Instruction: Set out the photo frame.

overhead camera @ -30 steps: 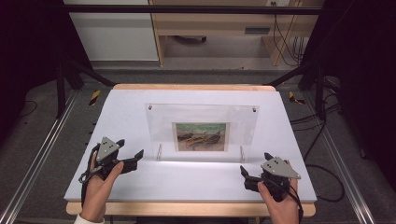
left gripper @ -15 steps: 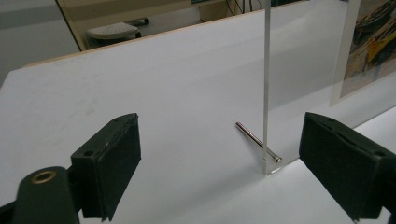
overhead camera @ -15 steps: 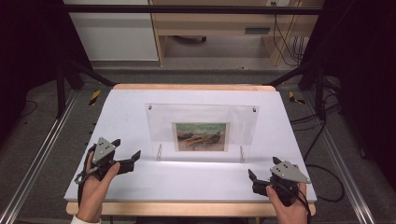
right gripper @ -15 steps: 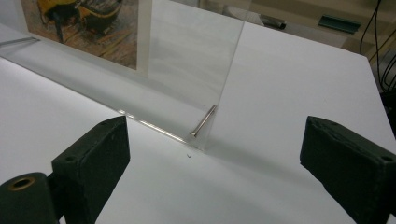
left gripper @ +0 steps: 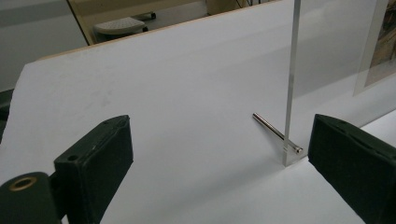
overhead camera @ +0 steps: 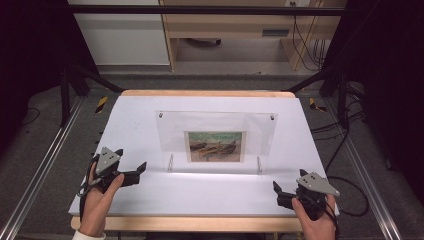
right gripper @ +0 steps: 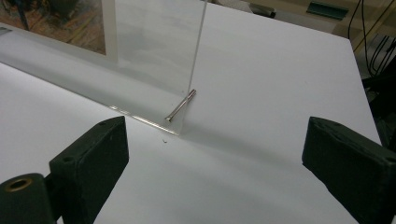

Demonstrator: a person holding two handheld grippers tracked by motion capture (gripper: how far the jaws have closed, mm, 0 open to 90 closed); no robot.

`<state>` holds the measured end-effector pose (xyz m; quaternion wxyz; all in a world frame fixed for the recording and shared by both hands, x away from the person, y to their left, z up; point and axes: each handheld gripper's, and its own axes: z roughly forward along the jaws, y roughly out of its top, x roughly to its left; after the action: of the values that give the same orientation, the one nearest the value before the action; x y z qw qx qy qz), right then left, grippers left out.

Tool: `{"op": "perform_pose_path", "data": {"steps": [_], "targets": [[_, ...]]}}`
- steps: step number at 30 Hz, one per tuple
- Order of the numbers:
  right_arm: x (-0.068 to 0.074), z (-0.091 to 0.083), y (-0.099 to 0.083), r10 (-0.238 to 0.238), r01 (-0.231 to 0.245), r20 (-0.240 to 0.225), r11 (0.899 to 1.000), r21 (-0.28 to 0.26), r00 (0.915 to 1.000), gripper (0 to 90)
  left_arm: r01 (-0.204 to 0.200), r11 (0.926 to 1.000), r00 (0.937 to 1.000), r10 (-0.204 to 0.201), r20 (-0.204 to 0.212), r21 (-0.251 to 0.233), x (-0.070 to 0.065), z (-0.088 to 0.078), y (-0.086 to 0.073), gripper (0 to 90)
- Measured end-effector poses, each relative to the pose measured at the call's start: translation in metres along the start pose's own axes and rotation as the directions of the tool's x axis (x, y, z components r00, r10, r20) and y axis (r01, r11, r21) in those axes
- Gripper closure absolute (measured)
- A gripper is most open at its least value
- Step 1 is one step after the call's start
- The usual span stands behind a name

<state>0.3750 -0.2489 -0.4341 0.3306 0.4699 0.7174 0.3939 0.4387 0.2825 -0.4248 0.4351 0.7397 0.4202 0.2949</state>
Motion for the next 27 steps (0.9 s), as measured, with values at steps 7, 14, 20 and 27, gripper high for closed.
{"op": "perform_pose_path", "data": {"steps": [7,14,20,27], "targets": [[-0.010,0.006,-0.005,0.010,-0.011,0.021,0.999,0.032,0.9997,7.1,-0.022,0.9994,0.9996,0.023,-0.018,0.025,0.005,0.002,-0.003,5.2],[-0.019,0.017,-0.007,0.025,-0.028,0.049,0.998,0.053,0.9985,7.6,-0.035,0.9979,0.9990,0.037,-0.027,0.054,0.011,0.007,-0.006,5.0],[-0.027,0.030,-0.006,0.038,-0.045,0.083,0.996,0.079,0.9958,9.3,-0.026,0.9978,0.9994,0.027,-0.023,0.062,0.015,0.019,-0.005,5.0],[-0.037,0.042,-0.006,0.036,-0.046,0.109,0.995,0.093,0.9934,10.9,-0.025,0.9963,0.9992,0.027,-0.029,0.083,0.021,0.033,-0.008,5.0]]}}
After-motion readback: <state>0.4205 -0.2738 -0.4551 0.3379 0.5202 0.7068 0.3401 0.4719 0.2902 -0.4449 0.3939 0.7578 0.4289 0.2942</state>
